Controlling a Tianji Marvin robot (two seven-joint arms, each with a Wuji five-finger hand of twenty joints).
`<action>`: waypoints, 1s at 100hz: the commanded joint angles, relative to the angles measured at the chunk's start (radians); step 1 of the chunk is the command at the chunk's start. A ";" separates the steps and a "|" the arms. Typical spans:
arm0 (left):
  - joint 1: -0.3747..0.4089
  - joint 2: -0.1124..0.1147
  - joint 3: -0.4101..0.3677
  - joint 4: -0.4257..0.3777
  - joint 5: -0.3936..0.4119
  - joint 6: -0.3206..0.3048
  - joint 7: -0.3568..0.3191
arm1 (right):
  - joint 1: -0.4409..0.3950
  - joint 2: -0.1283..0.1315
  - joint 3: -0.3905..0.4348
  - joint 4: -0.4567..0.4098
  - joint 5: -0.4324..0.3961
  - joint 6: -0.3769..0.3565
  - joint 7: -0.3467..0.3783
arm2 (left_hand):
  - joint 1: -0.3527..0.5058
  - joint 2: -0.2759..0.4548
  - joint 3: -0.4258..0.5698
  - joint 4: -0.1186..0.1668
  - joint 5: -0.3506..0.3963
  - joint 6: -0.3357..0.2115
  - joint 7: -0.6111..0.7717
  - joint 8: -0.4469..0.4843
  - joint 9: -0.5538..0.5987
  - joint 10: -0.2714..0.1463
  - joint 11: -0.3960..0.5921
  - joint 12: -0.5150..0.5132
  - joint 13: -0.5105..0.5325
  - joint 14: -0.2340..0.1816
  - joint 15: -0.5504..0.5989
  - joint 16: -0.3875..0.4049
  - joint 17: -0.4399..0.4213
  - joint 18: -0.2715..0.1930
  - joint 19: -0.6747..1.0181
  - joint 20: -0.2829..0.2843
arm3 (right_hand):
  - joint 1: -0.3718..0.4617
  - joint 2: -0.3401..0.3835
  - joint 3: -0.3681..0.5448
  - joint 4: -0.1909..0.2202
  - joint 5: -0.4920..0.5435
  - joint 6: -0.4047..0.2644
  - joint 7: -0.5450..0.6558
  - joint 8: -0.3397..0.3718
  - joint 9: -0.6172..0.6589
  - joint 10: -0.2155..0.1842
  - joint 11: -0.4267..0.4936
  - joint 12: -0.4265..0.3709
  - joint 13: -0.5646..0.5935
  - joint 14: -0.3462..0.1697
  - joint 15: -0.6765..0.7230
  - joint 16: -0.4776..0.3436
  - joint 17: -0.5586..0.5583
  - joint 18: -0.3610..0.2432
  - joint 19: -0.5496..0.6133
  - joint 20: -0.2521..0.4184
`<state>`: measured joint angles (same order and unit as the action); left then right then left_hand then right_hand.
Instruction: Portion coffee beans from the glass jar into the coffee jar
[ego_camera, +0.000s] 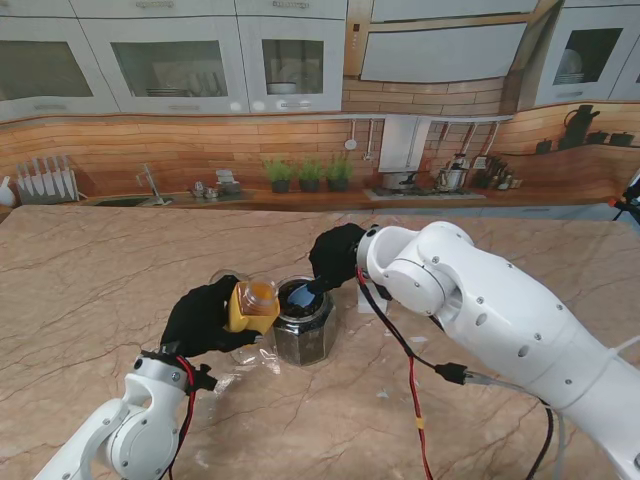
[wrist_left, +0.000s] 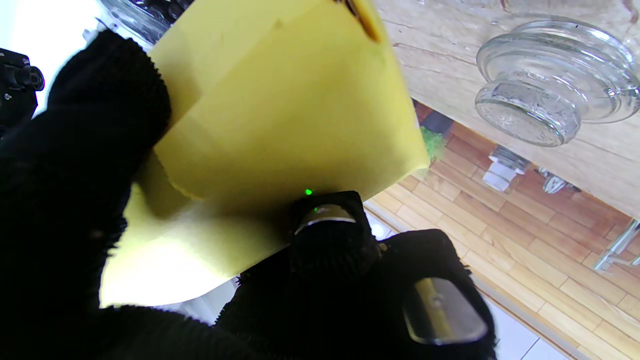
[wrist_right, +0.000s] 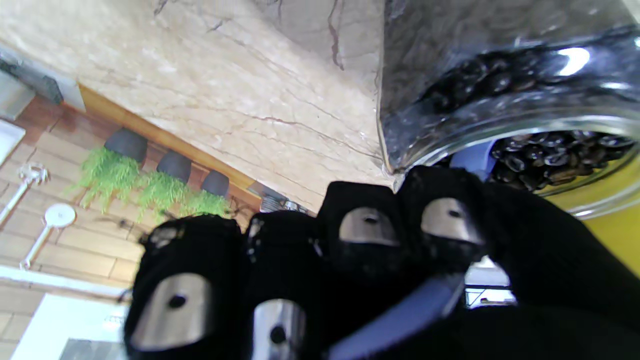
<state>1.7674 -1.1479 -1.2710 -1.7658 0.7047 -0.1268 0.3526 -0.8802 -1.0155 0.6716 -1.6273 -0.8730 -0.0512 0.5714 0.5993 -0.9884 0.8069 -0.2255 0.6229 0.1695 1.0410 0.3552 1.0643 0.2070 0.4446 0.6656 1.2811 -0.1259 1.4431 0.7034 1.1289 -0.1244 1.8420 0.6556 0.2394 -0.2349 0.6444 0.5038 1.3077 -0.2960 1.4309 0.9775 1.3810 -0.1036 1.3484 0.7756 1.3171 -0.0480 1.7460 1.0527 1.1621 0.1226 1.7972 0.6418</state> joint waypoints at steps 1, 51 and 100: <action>0.009 -0.005 0.002 -0.006 -0.001 -0.002 0.002 | -0.006 -0.007 -0.007 0.008 0.000 0.010 0.005 | 0.206 0.177 0.272 0.170 0.112 -0.259 0.225 0.068 0.141 -0.097 0.099 0.070 -0.005 0.063 -0.035 0.001 -0.022 -0.121 0.193 -0.003 | 0.019 0.034 0.036 0.025 0.027 -0.048 0.013 0.016 0.072 0.045 0.041 0.009 0.002 -0.118 0.053 0.006 0.031 -0.053 0.232 0.001; 0.010 -0.005 0.004 -0.004 -0.002 0.003 0.004 | -0.071 -0.002 0.056 -0.023 0.211 0.291 0.061 | 0.206 0.177 0.271 0.170 0.112 -0.259 0.225 0.068 0.141 -0.096 0.099 0.070 -0.005 0.065 -0.035 0.001 -0.022 -0.121 0.193 -0.003 | 0.034 0.023 0.033 0.019 0.029 -0.026 0.017 0.012 0.072 0.066 0.043 0.008 0.001 -0.094 0.057 0.006 0.030 -0.026 0.235 0.002; 0.007 -0.005 0.006 -0.003 -0.001 0.003 0.002 | -0.157 -0.003 0.164 -0.066 0.318 0.415 0.038 | 0.206 0.177 0.271 0.170 0.112 -0.259 0.225 0.068 0.141 -0.096 0.098 0.070 -0.005 0.065 -0.034 0.001 -0.022 -0.120 0.194 -0.003 | 0.049 0.013 0.034 0.013 0.030 -0.008 0.019 0.007 0.072 0.083 0.043 0.006 0.000 -0.074 0.060 0.005 0.029 -0.005 0.237 0.001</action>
<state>1.7681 -1.1483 -1.2648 -1.7646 0.7051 -0.1242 0.3555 -1.0257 -1.0196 0.8280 -1.6802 -0.5623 0.3560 0.6141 0.5993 -0.9885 0.8069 -0.2255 0.6229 0.1695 1.0411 0.3552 1.0643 0.2070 0.4446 0.6656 1.2811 -0.1259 1.4430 0.7034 1.1289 -0.1244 1.8420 0.6556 0.2404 -0.2350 0.6479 0.5038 1.3077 -0.2874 1.4309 0.9775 1.3810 -0.1025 1.3484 0.7756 1.3171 -0.0480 1.7460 1.0527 1.1621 0.1345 1.7972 0.6420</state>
